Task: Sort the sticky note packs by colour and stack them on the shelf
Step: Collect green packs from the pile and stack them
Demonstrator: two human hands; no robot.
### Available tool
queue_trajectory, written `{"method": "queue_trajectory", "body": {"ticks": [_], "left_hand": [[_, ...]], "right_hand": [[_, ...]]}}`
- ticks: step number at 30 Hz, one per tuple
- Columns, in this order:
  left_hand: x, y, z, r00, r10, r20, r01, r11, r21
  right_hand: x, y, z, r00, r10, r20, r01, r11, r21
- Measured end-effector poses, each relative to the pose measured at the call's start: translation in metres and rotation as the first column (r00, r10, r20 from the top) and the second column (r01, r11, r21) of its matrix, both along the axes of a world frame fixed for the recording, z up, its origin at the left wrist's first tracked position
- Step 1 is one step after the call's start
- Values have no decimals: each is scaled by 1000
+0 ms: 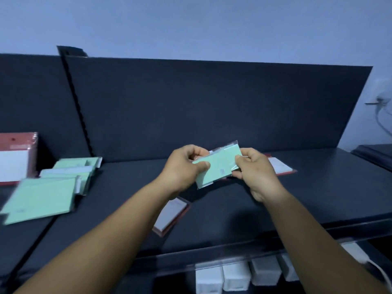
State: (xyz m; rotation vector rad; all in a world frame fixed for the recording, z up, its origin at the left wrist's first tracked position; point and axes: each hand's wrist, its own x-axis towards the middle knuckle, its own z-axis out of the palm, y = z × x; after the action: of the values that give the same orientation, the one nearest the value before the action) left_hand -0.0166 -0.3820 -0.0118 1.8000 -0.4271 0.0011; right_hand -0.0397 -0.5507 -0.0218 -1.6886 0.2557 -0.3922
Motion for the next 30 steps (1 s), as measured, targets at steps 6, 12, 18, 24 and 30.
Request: {"method": "queue_trajectory", "body": {"ticks": [6,12,18,24,30], "left_hand": [[1,62,2,983,176,46,-176,984,2],[1,145,-7,951,300,79,-303,953,25],[-6,235,-12,933,357,46,-360,928,98],[-16,303,-32,902,425,74,-430,872,233],[-23,338,-51,894,424,145,-448,838,311]], "right_hand": [[9,74,10,987,157,-29,-156,987,46],[12,158,8,959,277,-65,-261,948,180],[5,243,-1,923,355,-150,-348,935,74],[0,314,-22,905,391,-168,-423,872,-247],[-4,357,-36,896,207,-393,-409,731,-546]]}}
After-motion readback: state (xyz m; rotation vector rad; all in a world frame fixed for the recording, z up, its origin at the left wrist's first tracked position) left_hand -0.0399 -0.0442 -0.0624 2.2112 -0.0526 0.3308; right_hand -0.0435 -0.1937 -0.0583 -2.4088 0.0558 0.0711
